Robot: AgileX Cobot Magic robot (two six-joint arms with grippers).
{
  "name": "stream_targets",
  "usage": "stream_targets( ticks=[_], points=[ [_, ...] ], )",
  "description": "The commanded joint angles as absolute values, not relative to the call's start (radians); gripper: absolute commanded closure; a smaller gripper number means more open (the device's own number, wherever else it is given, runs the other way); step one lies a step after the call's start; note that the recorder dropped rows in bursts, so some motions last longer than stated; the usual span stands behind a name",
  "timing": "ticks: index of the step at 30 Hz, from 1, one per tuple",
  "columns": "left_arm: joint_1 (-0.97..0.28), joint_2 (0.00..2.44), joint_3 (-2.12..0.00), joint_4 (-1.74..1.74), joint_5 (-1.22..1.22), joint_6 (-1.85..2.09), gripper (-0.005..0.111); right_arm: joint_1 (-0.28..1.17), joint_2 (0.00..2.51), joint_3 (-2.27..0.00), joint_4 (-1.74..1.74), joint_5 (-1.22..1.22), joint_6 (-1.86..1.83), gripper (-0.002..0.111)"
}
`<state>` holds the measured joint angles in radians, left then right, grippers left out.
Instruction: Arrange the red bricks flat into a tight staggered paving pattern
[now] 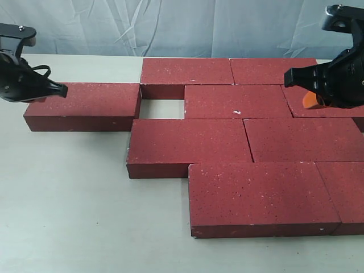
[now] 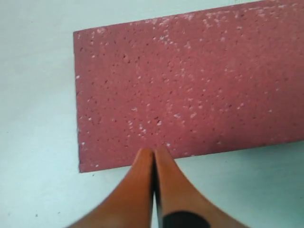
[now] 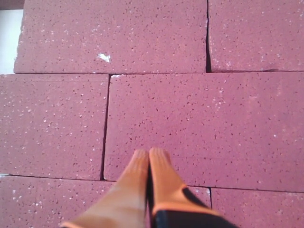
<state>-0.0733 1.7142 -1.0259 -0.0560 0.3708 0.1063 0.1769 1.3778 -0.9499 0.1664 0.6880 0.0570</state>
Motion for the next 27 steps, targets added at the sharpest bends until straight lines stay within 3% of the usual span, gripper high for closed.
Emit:
stream_targets(
  ticks=[1, 12, 27],
  points=[
    [-0.126, 1.748, -1.083, -0.108, 0.351, 0.104, 0.107, 0.171, 1.377, -0.947, 0.169, 0.675, 0.054, 0.109],
    [-0.165, 1.950, -1.284, -0.188, 0.440, 0.056, 0.107, 0.171, 1.377, -0.947, 0.169, 0.671, 0.054, 0.109],
    [-0.163, 2.002, -1.297, -0.083, 0.509, 0.056, 0.107, 0.171, 1.377, -0.947, 0.169, 0.671, 0.054, 0.109]
  ],
)
